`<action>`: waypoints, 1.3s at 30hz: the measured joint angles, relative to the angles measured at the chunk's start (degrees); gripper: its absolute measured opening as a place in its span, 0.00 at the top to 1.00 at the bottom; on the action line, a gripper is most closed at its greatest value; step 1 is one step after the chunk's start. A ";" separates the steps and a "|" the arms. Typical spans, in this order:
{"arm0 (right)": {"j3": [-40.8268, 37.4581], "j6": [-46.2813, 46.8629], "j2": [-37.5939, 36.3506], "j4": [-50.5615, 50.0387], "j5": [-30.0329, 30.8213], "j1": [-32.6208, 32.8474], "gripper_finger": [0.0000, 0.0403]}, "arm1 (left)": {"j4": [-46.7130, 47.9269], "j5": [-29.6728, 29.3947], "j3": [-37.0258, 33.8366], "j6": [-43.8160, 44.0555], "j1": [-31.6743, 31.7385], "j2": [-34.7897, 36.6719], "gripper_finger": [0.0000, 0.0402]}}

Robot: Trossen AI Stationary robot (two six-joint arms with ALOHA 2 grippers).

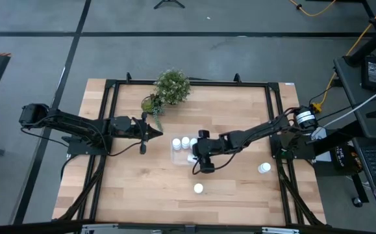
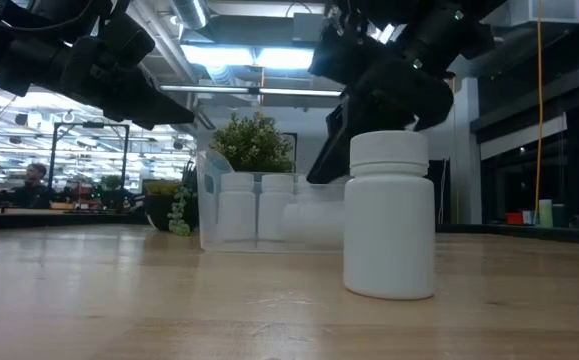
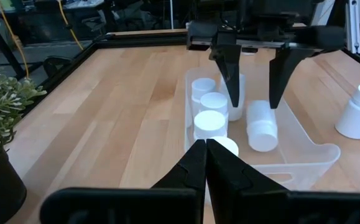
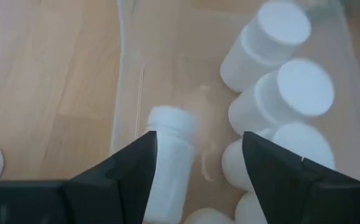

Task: Pick and place pill bottles into a basket
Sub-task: Put the top pill bottle into the bin

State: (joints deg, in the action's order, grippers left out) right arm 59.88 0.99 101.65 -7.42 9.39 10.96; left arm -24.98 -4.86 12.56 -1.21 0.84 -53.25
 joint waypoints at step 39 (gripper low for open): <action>37.68 -1.55 15.03 -42.45 -9.64 -1.53 0.41 | 0.85 -0.02 0.01 -0.02 0.01 0.02 0.98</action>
State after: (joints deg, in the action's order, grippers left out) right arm 97.56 -0.56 116.69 -49.87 -0.25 9.43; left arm -24.14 -4.89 12.57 -1.23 0.85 -53.23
